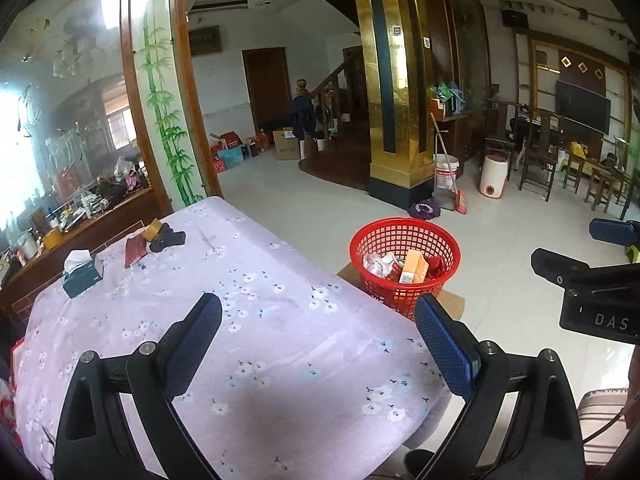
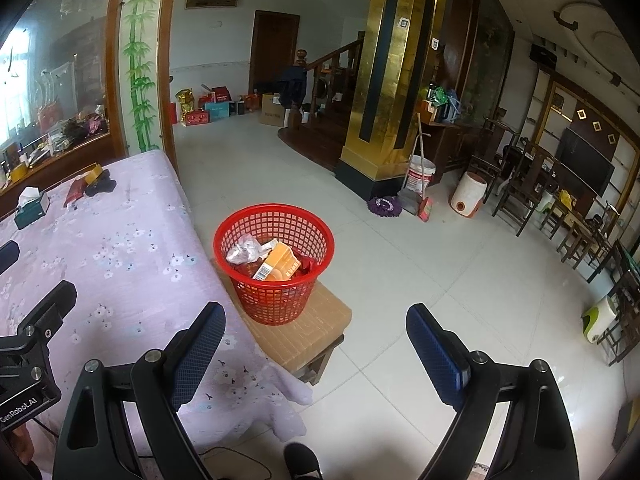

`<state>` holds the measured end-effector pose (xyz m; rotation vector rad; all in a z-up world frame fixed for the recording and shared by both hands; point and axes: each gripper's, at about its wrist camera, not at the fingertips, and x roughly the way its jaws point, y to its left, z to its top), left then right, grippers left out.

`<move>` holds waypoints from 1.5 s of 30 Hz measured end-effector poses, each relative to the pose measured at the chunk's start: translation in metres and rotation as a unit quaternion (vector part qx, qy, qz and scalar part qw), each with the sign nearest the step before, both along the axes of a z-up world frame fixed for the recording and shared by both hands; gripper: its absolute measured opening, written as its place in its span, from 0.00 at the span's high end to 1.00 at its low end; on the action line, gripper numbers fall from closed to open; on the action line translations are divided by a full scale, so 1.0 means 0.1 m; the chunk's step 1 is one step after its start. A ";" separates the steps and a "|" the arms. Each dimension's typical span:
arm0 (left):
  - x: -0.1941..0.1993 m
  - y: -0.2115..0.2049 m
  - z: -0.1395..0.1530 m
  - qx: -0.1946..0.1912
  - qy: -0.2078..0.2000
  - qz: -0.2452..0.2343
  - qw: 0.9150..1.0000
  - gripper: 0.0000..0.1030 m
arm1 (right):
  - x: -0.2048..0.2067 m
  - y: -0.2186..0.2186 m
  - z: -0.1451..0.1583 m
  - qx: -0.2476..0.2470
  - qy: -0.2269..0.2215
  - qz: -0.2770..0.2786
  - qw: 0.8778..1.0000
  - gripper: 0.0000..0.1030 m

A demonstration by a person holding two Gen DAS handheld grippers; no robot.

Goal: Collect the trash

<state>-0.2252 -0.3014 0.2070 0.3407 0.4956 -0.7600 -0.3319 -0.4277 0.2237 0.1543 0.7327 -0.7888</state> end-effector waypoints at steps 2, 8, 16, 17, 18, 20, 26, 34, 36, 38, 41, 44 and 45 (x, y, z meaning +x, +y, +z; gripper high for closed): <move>0.01 0.00 0.00 0.002 -0.001 0.001 1.000 0.07 | 0.02 0.01 0.01 0.000 -0.001 0.002 1.000 0.08; 0.02 0.02 -0.01 0.008 -0.001 0.002 1.000 0.07 | 0.06 0.04 -0.01 0.002 0.001 0.008 1.000 0.08; 0.02 0.04 -0.03 0.010 0.000 0.002 1.000 0.07 | 0.07 0.04 -0.06 0.007 0.004 0.004 1.000 0.08; 0.02 0.05 -0.04 0.010 0.001 0.001 1.000 0.07 | 0.07 0.04 -0.06 0.008 0.005 0.003 1.000 0.08; 0.02 0.04 -0.04 0.009 0.000 0.001 1.000 0.07 | 0.07 0.05 -0.06 0.009 0.005 0.002 1.000 0.08; 0.01 0.05 -0.07 0.010 -0.001 0.000 1.000 0.07 | 0.06 0.05 -0.07 0.009 0.005 0.001 1.000 0.08; 0.00 0.07 -0.10 0.009 0.000 0.001 1.000 0.07 | 0.07 0.07 -0.08 0.011 0.006 -0.002 1.000 0.08; 0.02 0.12 -0.14 0.010 0.001 0.003 1.000 0.06 | 0.07 0.08 -0.10 0.013 0.009 -0.004 1.000 0.08; 0.02 0.12 -0.14 0.010 0.001 0.003 1.000 0.07 | 0.07 0.08 -0.11 0.013 0.009 -0.004 1.000 0.08; 0.03 0.12 -0.14 0.011 0.002 0.002 1.000 0.06 | 0.07 0.08 -0.11 0.013 0.010 -0.004 1.000 0.08; 0.03 0.12 -0.14 0.010 0.002 0.003 1.000 0.07 | 0.07 0.09 -0.12 0.013 0.009 -0.003 1.000 0.08; 0.02 0.12 -0.14 0.010 0.002 0.003 1.000 0.06 | 0.07 0.09 -0.13 0.014 0.009 -0.003 1.000 0.08; 0.03 0.13 -0.14 0.010 0.002 0.003 1.000 0.06 | 0.07 0.09 -0.13 0.014 0.009 -0.003 1.000 0.08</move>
